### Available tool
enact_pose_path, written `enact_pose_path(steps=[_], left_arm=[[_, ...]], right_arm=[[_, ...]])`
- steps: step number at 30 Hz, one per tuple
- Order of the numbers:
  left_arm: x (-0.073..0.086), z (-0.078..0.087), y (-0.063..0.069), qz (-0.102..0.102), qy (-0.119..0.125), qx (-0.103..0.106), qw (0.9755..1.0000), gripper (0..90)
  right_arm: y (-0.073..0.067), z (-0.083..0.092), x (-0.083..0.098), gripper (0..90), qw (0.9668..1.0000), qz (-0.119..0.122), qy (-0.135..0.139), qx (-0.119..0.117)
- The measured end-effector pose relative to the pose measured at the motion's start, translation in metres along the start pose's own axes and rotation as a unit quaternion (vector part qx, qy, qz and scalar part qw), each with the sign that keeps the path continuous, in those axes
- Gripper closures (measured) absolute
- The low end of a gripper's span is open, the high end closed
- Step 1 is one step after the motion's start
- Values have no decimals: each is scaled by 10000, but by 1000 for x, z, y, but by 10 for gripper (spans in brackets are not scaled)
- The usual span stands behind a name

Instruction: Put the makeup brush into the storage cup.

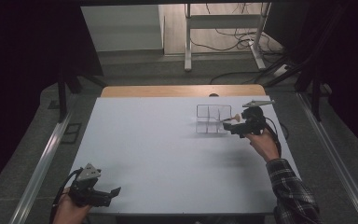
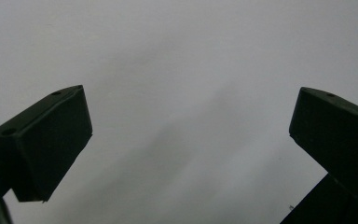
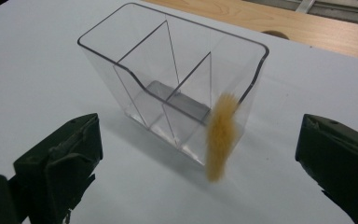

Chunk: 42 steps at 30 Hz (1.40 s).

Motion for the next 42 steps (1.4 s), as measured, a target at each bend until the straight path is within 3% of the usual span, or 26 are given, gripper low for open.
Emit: enact_pose_path(steps=[28,42], left_arm=[[0,1,0,-5,48,-18,10000,0],[0,2,0,-36,103,-32,9999,0]], right_arm=[[-7,9,19,0,9999,-13,-119,-87],[-16,18,23,0,9997,99,-183,-100]])
Point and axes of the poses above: each handheld gripper's, and its own axes: z roughly backward along the jaws, x roughly out of its underside, y roughly to its right, the point moved 1 cm from there along -z, roughly forward along the jaws, and after that the axes turned 8 degrees about z, right-handed, at the moved point
